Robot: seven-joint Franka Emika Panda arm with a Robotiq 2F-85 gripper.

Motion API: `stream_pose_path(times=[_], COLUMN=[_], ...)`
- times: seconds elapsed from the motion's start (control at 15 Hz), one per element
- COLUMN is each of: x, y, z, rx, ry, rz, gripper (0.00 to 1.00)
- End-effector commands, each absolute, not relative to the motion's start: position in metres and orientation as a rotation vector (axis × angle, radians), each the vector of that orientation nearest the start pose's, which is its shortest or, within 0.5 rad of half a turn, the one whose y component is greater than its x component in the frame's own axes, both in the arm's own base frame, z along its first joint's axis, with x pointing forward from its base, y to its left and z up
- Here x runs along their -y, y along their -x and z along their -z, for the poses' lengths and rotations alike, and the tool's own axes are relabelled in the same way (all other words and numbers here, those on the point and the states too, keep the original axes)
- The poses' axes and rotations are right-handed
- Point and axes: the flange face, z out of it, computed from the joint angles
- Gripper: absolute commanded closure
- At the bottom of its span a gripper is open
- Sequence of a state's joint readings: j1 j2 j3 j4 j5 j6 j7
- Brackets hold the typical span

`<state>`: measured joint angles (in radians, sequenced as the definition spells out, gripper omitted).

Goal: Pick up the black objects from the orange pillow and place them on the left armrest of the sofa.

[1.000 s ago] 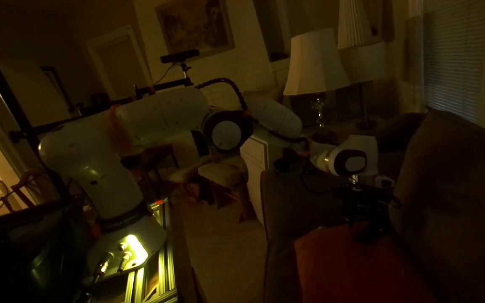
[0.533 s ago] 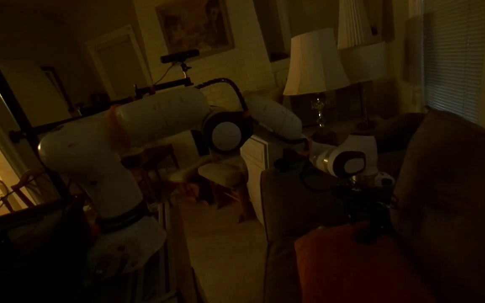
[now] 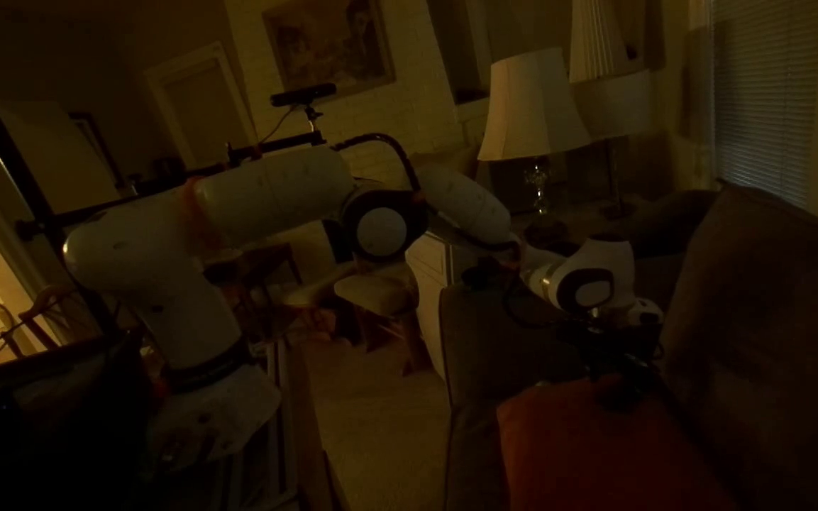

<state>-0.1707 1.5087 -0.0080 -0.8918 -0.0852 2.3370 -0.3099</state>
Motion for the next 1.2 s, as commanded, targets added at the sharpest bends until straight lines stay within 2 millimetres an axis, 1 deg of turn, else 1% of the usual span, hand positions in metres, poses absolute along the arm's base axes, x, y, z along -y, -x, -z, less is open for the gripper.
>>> stream_pose_path(times=[0.0,0.13,0.2,0.27,0.4,0.53,0.6,0.73,0.93,1.07,1.13], x=[0.143,0.151,0.153,0.155,0.154,0.152,0.151,0.149,0.148,0.141,0.134], y=[-0.702,-0.699,-0.697,-0.696,-0.694,-0.694,-0.694,-0.695,-0.697,-0.701,-0.707], z=[0.078,0.080,0.081,0.083,0.085,0.085,0.085,0.085,0.082,0.076,0.068], rx=[0.219,0.194,0.181,0.176,0.169,0.168,0.168,0.169,0.160,0.161,0.187], ry=[3.196,3.207,3.208,3.209,3.205,3.205,3.203,3.200,3.208,3.210,3.206], rz=[-0.102,-0.099,-0.104,-0.105,-0.116,-0.120,-0.122,-0.124,-0.130,-0.168,-0.188], gripper=[0.00,0.00,0.02,0.27,0.28,0.43,0.53,0.65,0.67,0.68,0.69])
